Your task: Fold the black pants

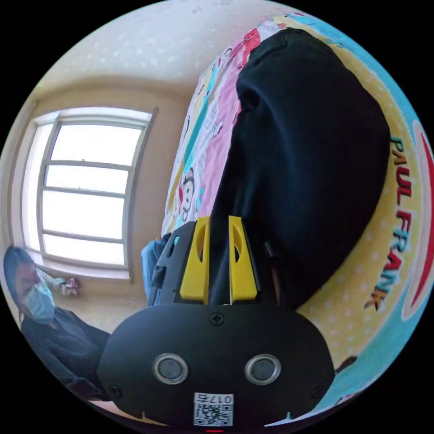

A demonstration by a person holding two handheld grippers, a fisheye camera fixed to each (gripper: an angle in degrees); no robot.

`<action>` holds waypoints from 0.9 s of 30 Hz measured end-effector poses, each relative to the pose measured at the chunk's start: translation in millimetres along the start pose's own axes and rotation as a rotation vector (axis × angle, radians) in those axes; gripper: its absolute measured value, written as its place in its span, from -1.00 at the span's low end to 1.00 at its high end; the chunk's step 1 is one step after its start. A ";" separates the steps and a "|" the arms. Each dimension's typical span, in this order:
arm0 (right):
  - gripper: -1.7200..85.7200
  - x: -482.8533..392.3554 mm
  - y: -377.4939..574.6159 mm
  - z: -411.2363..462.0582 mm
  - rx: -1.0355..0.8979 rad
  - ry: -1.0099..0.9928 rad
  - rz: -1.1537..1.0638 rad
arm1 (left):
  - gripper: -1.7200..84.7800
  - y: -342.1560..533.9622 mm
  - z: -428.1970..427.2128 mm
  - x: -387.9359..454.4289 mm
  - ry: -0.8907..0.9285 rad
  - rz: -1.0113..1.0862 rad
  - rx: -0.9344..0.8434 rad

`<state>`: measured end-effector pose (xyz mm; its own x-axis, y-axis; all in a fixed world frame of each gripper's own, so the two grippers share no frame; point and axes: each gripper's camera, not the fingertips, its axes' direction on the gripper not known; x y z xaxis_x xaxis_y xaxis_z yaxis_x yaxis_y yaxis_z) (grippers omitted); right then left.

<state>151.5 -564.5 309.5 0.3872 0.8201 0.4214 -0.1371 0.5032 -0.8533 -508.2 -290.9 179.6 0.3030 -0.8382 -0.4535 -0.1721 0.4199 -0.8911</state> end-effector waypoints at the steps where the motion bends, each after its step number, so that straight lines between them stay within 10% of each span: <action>1: -0.77 -9.8 33.9 -8.2 -0.008 0.078 -0.006 | -0.71 4.0 -1.4 7.5 -0.042 0.039 0.001; 5: -0.66 -0.5 169.6 -12.4 0.045 0.251 0.242 | -0.68 7.2 1.3 20.9 -0.065 0.128 0.054; 10: -0.68 15.8 288.1 39.8 0.160 -0.291 0.382 | -0.74 12.9 59.3 11.0 0.061 0.065 -0.023; 18: -0.85 1.8 315.0 31.3 -0.055 -0.272 0.178 | -0.84 55.4 99.6 35.2 0.241 0.138 -0.166; 23: -0.83 26.0 386.8 6.7 -0.282 -0.108 0.302 | -0.82 88.8 169.8 65.7 -0.041 0.207 -0.559; 27: -0.77 33.2 394.8 -41.1 -0.073 -0.128 0.357 | -0.74 86.1 159.1 93.6 -0.208 0.293 -0.464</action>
<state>147.8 -349.9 -26.0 0.2094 0.9698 0.1250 -0.1755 0.1630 -0.9709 -345.6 -277.9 57.8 0.3504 -0.6041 -0.7157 -0.6549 0.3883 -0.6484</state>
